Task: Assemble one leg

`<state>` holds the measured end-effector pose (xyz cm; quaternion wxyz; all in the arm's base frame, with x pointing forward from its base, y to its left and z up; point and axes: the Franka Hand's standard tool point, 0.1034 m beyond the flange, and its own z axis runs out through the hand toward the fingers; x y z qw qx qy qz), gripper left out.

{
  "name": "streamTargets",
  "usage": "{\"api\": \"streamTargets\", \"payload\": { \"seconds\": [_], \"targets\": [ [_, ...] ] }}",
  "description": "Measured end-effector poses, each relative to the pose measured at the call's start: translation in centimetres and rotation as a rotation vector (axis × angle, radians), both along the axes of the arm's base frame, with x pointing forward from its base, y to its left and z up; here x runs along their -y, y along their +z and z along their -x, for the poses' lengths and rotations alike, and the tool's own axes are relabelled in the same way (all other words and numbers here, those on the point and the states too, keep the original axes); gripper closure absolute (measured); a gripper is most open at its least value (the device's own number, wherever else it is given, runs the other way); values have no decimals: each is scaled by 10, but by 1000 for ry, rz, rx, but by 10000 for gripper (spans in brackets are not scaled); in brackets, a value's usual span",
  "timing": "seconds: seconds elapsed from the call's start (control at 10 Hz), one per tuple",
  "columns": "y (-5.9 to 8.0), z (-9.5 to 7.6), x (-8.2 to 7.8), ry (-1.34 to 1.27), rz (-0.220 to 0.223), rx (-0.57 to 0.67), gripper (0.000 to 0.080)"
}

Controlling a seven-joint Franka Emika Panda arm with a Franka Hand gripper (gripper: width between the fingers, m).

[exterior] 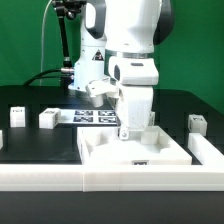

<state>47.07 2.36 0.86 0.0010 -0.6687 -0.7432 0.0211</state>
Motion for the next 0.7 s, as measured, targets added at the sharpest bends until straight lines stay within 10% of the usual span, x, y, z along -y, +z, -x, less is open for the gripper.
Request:
{"api": "streamTargets", "payload": {
  "seconds": [0.7],
  "targets": [
    [0,-15,-33,-21,-14,5,739]
  ]
}}
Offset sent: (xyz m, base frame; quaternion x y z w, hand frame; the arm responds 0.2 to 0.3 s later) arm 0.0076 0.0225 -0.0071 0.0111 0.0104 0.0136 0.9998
